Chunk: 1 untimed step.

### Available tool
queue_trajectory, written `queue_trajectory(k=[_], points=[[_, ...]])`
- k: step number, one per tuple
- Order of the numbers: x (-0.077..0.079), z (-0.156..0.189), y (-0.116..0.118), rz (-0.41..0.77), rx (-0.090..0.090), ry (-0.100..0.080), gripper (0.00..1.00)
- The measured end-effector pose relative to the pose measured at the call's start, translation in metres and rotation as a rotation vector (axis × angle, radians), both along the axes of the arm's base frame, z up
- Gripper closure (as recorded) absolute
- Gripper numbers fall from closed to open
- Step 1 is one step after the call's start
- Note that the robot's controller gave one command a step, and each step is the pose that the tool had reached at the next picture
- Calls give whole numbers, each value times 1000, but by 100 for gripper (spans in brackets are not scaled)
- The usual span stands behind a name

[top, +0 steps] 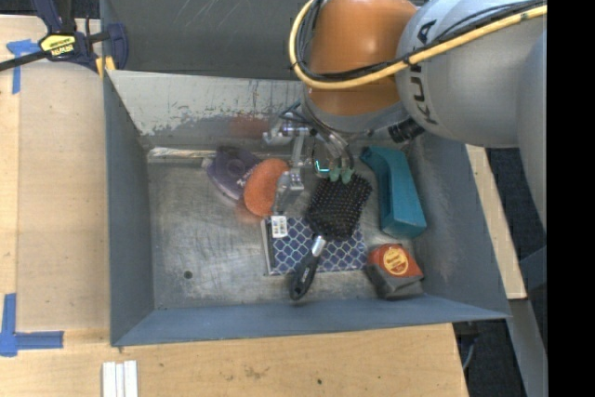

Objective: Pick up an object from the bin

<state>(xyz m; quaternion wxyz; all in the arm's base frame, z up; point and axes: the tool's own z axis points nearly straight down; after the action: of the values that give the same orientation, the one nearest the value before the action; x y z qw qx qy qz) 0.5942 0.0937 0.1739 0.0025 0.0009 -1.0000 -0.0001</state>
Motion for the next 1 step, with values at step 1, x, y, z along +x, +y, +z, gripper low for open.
queue_trajectory(k=[1], points=[[2,5,0,-2,1,-8,0]])
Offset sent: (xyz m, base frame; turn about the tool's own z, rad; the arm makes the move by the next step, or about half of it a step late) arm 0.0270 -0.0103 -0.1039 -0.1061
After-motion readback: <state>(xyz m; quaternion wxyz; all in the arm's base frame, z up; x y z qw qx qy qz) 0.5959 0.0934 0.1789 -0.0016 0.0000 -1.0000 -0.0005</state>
